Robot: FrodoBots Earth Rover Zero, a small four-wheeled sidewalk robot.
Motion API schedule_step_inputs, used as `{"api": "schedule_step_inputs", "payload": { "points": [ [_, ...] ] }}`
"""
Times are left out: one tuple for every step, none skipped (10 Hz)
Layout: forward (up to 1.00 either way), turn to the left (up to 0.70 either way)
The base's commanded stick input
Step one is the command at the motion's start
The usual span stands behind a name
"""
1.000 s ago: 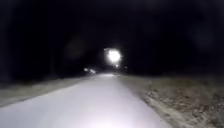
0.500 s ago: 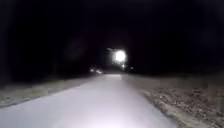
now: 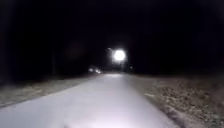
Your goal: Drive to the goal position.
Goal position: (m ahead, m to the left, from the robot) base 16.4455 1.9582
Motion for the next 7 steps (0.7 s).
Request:
{"api": "schedule_step_inputs", "payload": {
  "points": [
    [1.00,0.00],
    [1.00,0.00],
    [1.00,0.00],
    [1.00,0.00],
    [1.00,-0.03],
    [1.00,-0.20],
    [1.00,-0.32]
  ]
}}
